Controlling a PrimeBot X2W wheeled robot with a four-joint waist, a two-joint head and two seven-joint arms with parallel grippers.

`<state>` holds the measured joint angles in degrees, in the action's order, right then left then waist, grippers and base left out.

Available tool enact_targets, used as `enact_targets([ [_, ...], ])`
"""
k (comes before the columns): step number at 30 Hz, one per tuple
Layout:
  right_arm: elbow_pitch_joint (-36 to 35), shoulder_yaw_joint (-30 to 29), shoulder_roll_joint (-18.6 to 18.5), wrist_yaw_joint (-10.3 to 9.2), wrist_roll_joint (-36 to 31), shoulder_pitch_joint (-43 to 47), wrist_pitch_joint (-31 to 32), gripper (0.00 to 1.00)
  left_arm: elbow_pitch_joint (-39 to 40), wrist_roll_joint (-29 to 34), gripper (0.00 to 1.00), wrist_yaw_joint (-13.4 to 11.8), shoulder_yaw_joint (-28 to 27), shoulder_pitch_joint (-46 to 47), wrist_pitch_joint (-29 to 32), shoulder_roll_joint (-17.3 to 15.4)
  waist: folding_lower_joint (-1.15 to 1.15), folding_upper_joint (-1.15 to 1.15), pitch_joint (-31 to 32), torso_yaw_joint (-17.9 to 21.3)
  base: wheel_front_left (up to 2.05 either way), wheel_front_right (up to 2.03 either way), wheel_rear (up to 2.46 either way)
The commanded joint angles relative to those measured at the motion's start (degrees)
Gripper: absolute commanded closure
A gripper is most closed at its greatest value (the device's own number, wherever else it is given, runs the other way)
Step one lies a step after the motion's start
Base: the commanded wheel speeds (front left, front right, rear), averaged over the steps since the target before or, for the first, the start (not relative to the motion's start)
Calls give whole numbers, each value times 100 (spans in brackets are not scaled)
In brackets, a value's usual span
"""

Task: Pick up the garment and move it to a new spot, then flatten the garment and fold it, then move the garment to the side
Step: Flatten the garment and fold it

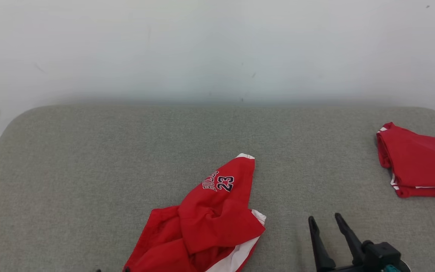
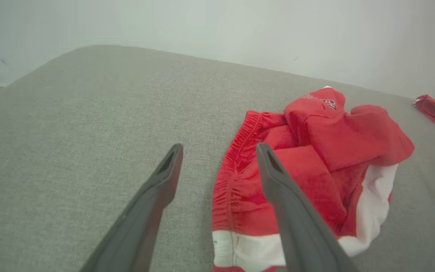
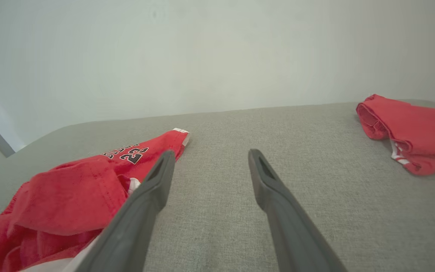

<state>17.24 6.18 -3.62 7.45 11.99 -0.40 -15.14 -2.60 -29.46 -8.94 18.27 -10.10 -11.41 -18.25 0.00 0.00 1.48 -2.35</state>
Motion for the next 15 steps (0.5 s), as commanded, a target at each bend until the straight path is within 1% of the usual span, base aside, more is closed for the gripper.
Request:
enact_targets([
  [1,164,151,-132,4,13,-86,-2,0,-10,-87,0,78,65,-92,94,21,0,0,-15,-59,0,0,0],
  [4,616,601,-300,4,75,-352,39,0,-55,-256,0,184,177,-188,323,80,0,0,-33,-126,0,0,0],
  [7,1110,1081,-497,4,156,-641,101,0,-136,-365,0,239,281,-158,497,109,0,0,-50,-204,0,0,0],
  [10,1543,1459,-643,4,266,-989,94,0,-254,-415,0,217,310,-132,618,128,0,0,-64,-279,0,0,0],
  [15,2206,2045,-776,3,461,-1581,51,0,-460,-583,0,343,355,11,811,178,0,0,-96,-407,0,0,0],
])
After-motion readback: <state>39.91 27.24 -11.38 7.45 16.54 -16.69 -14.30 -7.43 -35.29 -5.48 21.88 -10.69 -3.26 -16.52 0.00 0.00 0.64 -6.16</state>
